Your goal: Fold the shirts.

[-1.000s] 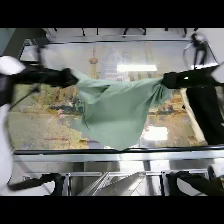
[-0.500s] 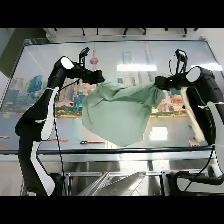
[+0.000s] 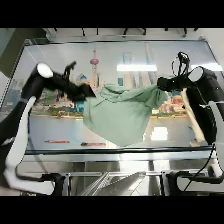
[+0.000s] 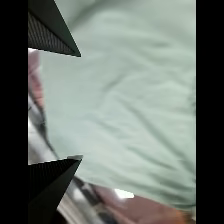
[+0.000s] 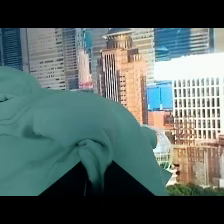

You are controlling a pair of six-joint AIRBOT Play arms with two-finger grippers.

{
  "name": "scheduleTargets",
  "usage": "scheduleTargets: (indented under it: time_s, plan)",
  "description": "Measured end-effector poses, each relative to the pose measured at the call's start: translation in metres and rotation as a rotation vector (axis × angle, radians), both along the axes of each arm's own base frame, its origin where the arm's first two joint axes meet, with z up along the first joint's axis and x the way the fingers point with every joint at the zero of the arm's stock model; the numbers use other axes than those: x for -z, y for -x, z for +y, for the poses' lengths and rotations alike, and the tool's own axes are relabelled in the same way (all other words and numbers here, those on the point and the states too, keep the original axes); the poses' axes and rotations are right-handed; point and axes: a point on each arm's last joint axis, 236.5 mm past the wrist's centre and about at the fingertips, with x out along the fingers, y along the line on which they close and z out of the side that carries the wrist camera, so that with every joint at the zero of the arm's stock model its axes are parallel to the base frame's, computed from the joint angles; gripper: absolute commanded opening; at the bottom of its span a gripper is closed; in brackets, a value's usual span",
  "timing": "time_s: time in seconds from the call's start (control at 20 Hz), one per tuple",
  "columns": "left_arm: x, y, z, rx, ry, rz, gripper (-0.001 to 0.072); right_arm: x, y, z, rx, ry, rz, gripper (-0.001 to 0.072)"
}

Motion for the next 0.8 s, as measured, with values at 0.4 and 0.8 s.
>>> scheduleTargets:
  time_s: [0.4, 0.8]
  plan:
    - [0.075, 0.162, -0.066, -0.202, 0.129, 0.213, 0.0688, -0.009, 0.002, 0.019, -0.021, -0.089, -0.005, 0.0034]
    - [0.122, 0.186, -0.138, -0.2, 0.069, 0.318, 0.0688, -0.03, 0.003, 0.026, -0.06, -0.099, -0.061, 0.0034]
